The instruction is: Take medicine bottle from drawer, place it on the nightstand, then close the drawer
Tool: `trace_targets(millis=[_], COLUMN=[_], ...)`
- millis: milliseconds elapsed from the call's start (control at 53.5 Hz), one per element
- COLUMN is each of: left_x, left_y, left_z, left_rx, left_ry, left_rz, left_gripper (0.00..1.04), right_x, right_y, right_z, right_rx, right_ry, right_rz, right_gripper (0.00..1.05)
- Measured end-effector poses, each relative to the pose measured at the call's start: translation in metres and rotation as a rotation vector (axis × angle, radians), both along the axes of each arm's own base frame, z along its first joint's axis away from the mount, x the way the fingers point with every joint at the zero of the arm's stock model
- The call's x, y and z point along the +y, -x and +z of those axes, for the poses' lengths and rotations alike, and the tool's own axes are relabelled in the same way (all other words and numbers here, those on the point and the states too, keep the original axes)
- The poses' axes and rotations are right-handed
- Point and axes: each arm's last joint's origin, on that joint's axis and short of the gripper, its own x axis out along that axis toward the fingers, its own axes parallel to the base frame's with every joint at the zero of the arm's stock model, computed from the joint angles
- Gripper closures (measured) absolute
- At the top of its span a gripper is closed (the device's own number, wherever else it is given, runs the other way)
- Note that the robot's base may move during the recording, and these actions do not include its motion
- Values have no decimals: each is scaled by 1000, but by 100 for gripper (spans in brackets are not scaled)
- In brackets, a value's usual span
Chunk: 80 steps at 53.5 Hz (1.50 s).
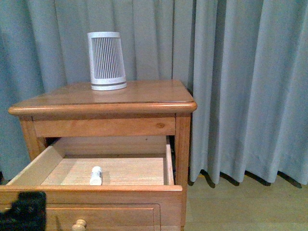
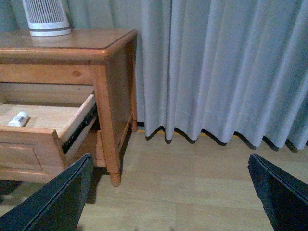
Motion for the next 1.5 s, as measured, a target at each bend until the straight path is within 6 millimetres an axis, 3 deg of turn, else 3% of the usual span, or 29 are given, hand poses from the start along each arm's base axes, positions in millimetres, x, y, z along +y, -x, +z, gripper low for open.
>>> trace_targets(millis=[75, 206, 337, 542, 617, 767, 842, 1066, 1440, 1496], left_x=[4, 8, 11, 14, 14, 23, 31, 32, 32, 32], left_y=[20, 57, 96, 127, 131, 133, 133, 133, 133, 133], left_z=[18, 30, 19, -7, -12, -26, -26, -25, -25, -25], left_rx=[-54, -95, -114, -104, -127, -201, -212, -213, -213, -213], left_ry=[-19, -34, -56, -42, -6, 53, 51, 53, 56, 57], left_rz=[-1, 27, 78, 91, 36, -113, -68, -75, -74, -74], left_gripper=[7, 7, 7, 7, 11, 41, 58, 101, 102, 93], right_x=[0, 0, 0, 0, 0, 0, 0, 0, 0, 0], right_y=[0, 0, 0, 0, 0, 0, 0, 0, 0, 0], right_z=[0, 0, 0, 0, 0, 0, 0, 0, 0, 0], right_rx=[0, 0, 0, 0, 0, 0, 0, 0, 0, 0], right_ry=[0, 0, 0, 0, 0, 0, 0, 0, 0, 0], right_rz=[0, 0, 0, 0, 0, 0, -1, 0, 0, 0], right_gripper=[7, 7, 7, 7, 7, 7, 7, 7, 7, 7])
